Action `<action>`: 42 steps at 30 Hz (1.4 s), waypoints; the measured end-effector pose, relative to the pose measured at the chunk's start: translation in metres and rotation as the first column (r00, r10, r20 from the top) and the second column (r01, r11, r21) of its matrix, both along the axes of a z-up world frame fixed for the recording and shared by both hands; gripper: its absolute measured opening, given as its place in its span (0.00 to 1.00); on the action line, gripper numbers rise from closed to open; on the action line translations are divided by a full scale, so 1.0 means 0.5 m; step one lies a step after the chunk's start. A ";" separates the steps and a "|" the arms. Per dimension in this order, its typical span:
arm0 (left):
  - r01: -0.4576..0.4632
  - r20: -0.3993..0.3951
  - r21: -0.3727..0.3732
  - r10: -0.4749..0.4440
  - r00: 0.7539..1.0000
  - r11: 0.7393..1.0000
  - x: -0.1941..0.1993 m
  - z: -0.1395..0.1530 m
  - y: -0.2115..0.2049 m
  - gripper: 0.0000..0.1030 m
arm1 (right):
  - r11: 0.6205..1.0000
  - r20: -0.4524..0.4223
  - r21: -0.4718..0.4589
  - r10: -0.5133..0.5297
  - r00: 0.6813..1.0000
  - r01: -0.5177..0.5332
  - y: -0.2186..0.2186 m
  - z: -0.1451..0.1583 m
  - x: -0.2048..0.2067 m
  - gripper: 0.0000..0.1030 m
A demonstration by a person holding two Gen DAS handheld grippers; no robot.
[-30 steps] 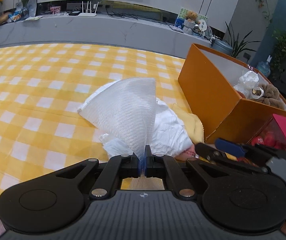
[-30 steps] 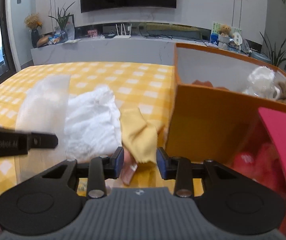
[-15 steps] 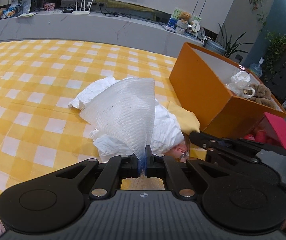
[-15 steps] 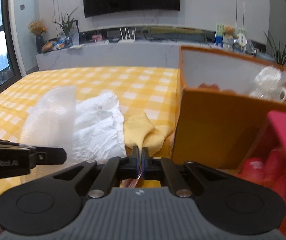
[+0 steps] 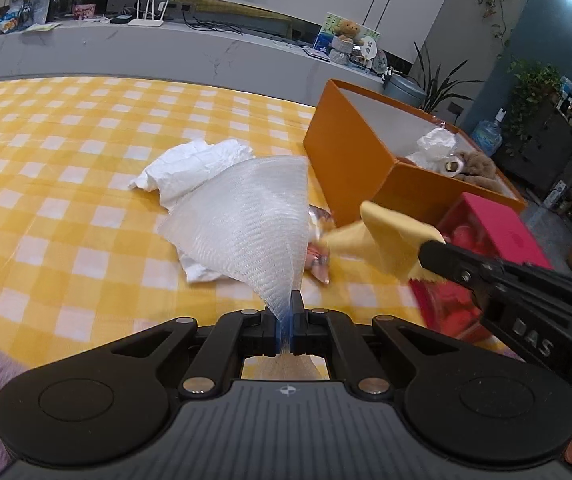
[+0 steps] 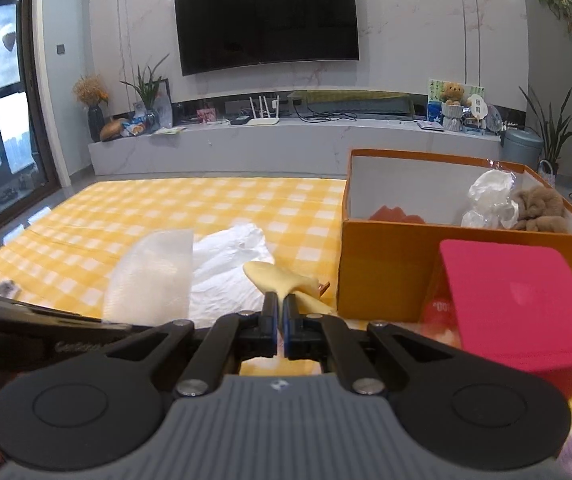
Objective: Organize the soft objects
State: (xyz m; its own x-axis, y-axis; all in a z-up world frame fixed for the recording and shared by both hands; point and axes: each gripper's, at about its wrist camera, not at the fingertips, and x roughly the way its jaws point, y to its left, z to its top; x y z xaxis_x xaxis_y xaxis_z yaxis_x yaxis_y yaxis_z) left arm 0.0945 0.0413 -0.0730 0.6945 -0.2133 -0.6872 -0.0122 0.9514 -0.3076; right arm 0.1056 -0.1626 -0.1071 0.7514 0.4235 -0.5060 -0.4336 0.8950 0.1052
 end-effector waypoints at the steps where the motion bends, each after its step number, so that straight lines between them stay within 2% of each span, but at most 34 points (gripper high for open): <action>1: 0.003 -0.001 -0.011 -0.003 1.000 1.000 -0.007 0.004 0.000 0.03 | 1.000 -0.007 0.012 0.001 1.000 -0.001 -0.008 0.005 -0.010 0.00; 4: 0.025 -0.019 -0.043 -0.025 0.999 0.999 -0.017 0.003 -0.008 0.03 | 1.000 -0.059 0.016 0.019 0.998 -0.018 -0.022 0.001 -0.027 0.00; 8: 0.033 -0.053 -0.053 -0.035 0.998 0.998 -0.016 -0.024 -0.016 0.03 | 0.999 -0.163 -0.051 -0.026 0.986 0.018 -0.019 -0.055 -0.014 0.00; 13: 0.020 -0.084 -0.049 -0.024 0.996 0.999 -0.010 -0.063 -0.007 0.03 | 0.990 -0.184 -0.142 -0.052 0.982 0.026 0.000 -0.115 0.006 0.03; 15: 0.003 -0.109 -0.075 -0.011 0.994 0.997 -0.004 -0.075 0.004 0.03 | 0.987 -0.177 -0.155 -0.065 0.982 0.037 0.005 -0.119 0.008 0.08; 16: 0.000 -0.108 -0.089 -0.010 0.994 0.996 -0.002 -0.075 0.009 0.03 | 0.988 -0.162 -0.150 -0.063 0.985 0.038 0.005 -0.117 0.006 0.14; 17: -0.001 -0.107 -0.096 -0.009 0.994 0.995 -0.003 -0.075 0.010 0.03 | 0.989 -0.146 -0.141 -0.058 0.988 0.038 0.005 -0.110 0.006 0.33; 19: 0.001 -0.119 -0.097 -0.012 0.993 0.995 0.001 -0.081 0.008 0.04 | 0.989 -0.094 -0.139 -0.072 0.993 0.058 0.004 -0.101 0.000 0.53; 21: 0.009 -0.129 -0.092 -0.020 0.991 0.996 0.005 -0.086 0.004 0.03 | 0.987 -0.063 -0.145 -0.085 0.994 0.075 0.003 -0.099 0.005 0.53; 25: 0.012 -0.140 -0.090 -0.025 0.990 0.996 0.009 -0.092 0.000 0.04 | 0.986 -0.117 -0.154 -0.079 0.990 0.060 0.015 -0.125 0.027 0.53; 29: 0.008 -0.149 -0.097 -0.022 0.989 0.995 0.013 -0.096 0.001 0.06 | 0.983 -0.139 -0.178 -0.068 0.988 0.042 0.031 -0.142 0.039 0.60; 33: 0.012 -0.158 -0.092 -0.027 0.987 0.996 0.019 -0.100 -0.002 0.06 | 0.974 -0.190 -0.223 -0.078 0.979 0.035 0.045 -0.167 0.059 0.56; 37: 0.015 -0.159 -0.087 -0.028 0.987 0.996 0.019 -0.102 -0.002 0.06 | 0.968 -0.177 -0.247 -0.094 0.980 0.048 0.049 -0.172 0.059 0.50; 39: 0.015 -0.158 -0.085 -0.028 0.987 0.996 0.019 -0.102 -0.002 0.06 | 0.967 -0.174 -0.245 -0.114 0.978 0.069 0.044 -0.170 0.059 0.40; 41: 0.015 -0.157 -0.080 -0.027 0.987 0.997 0.019 -0.102 -0.003 0.06 | 0.966 -0.172 -0.240 -0.141 0.975 0.098 0.036 -0.169 0.062 0.24; 42: 0.015 -0.156 -0.077 -0.027 0.987 0.997 0.019 -0.102 -0.004 0.06 | 0.965 -0.172 -0.238 -0.150 0.974 0.106 0.033 -0.168 0.063 0.20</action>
State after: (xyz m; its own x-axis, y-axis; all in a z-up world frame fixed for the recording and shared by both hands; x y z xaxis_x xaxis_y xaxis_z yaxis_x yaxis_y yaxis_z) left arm 0.1039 0.0393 -0.1238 0.5739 -0.2825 -0.7686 -0.0459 0.9261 -0.3746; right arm 0.1369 -0.1461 -0.1911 0.6748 0.1882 -0.7136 -0.3059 0.9513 -0.0384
